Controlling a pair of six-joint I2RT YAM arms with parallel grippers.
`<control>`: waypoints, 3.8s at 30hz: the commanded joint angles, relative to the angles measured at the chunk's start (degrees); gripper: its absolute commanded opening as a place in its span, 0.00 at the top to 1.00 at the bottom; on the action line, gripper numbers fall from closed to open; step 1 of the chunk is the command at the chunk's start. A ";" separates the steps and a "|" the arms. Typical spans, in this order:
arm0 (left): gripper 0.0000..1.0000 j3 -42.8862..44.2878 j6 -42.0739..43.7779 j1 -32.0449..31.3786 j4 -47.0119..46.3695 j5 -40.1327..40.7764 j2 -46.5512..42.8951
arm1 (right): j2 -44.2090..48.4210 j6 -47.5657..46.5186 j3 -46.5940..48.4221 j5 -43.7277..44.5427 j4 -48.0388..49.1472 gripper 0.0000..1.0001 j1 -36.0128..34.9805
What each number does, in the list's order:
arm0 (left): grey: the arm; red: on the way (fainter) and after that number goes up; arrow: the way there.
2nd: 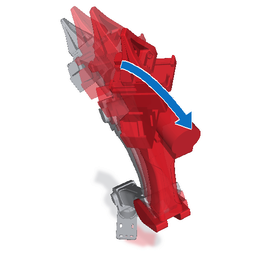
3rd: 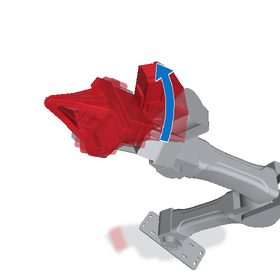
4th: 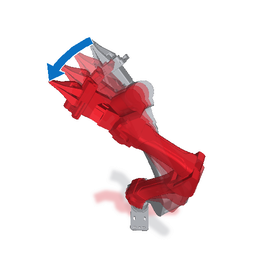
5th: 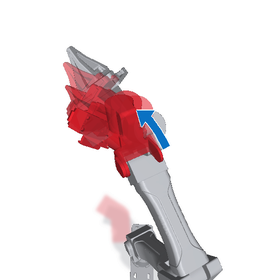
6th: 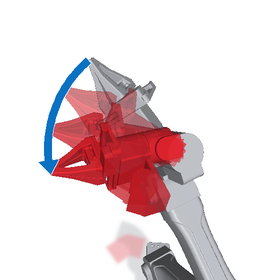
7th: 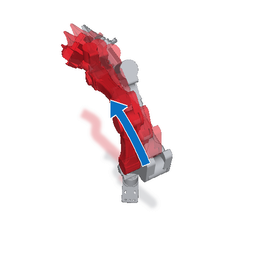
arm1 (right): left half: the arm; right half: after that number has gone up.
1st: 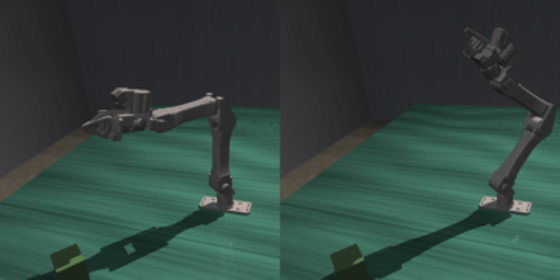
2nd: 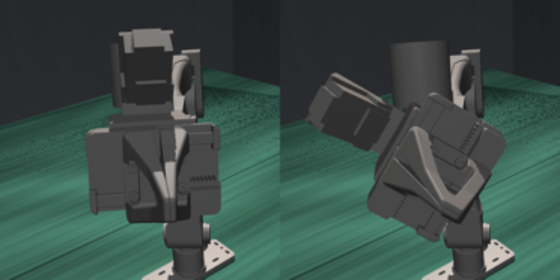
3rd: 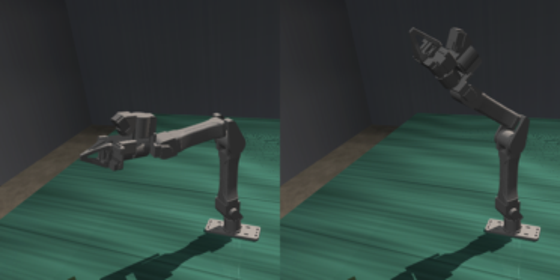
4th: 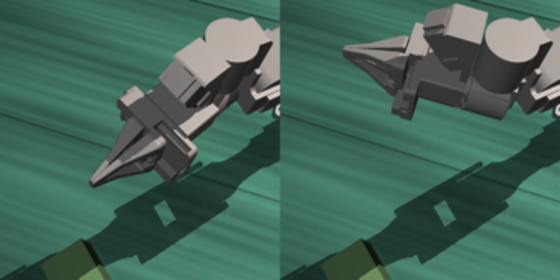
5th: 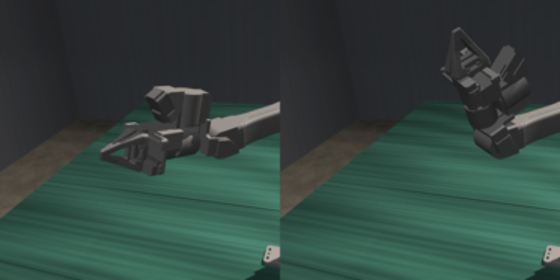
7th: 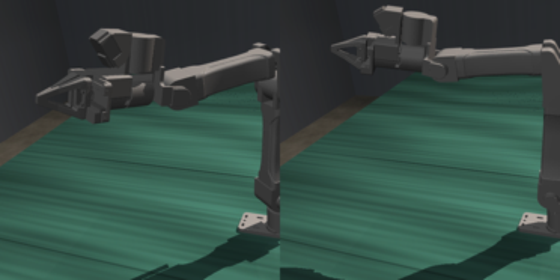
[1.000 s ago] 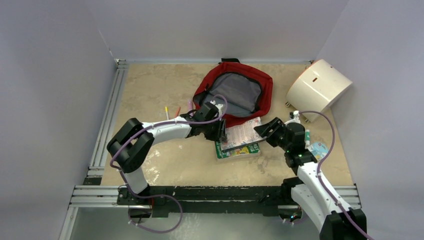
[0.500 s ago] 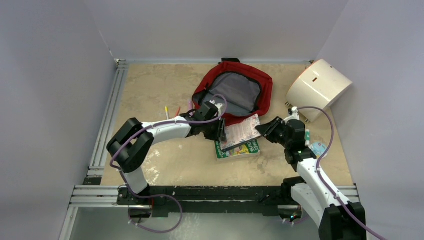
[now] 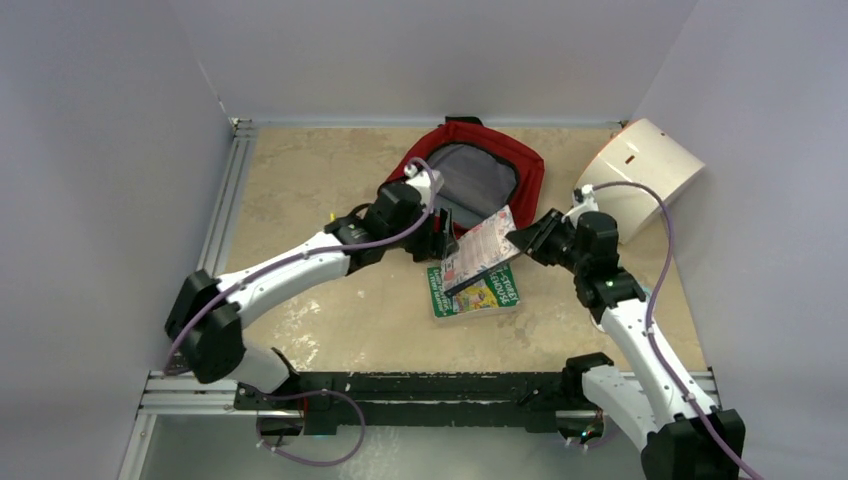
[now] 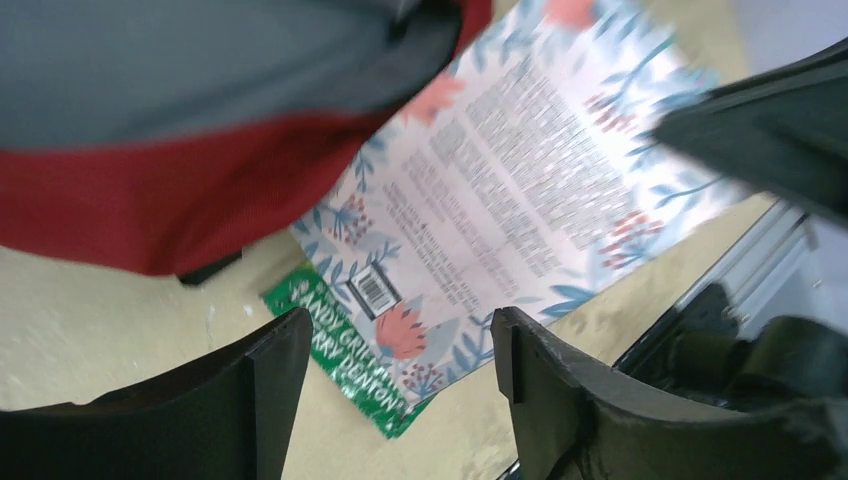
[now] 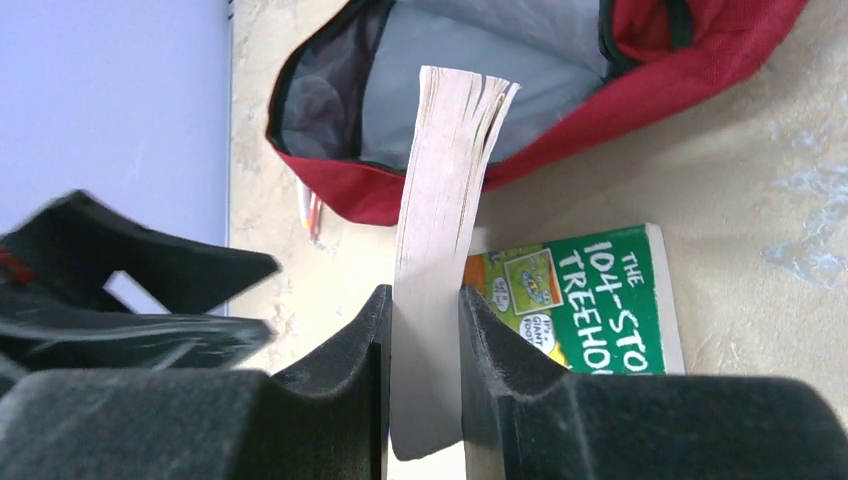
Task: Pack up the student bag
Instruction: Pick up the book from the center of the board.
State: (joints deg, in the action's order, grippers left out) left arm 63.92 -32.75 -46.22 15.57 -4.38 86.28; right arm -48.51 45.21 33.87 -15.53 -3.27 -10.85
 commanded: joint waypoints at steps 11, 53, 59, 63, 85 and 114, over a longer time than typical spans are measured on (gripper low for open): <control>0.27 0.43 22.30 -0.19 -21.88 4.76 -14.61 | -4.91 5.68 31.99 11.14 -17.86 1.00 -0.13; 0.38 5.20 77.82 -14.61 -43.81 24.90 7.13 | -9.50 16.38 35.13 7.29 -10.18 1.00 -0.14; 0.52 7.61 78.23 -14.60 -44.93 27.94 10.25 | -10.35 16.40 35.56 5.99 -9.89 1.00 -0.18; 0.66 7.97 77.38 -14.60 -45.29 28.33 10.88 | -10.33 16.26 35.30 5.81 -9.98 1.00 -0.14; 1.00 -8.40 83.81 -14.60 -75.24 26.15 4.69 | -12.44 14.64 34.72 2.15 -11.54 0.35 -0.13; 1.00 -13.47 87.56 -14.78 -84.85 23.40 5.42 | -20.21 7.05 34.74 -8.57 -11.76 0.44 -0.13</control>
State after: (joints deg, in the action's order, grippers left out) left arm 50.11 54.87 -60.82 -61.17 22.20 95.55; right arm -67.11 56.58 66.54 -21.87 -14.24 -10.92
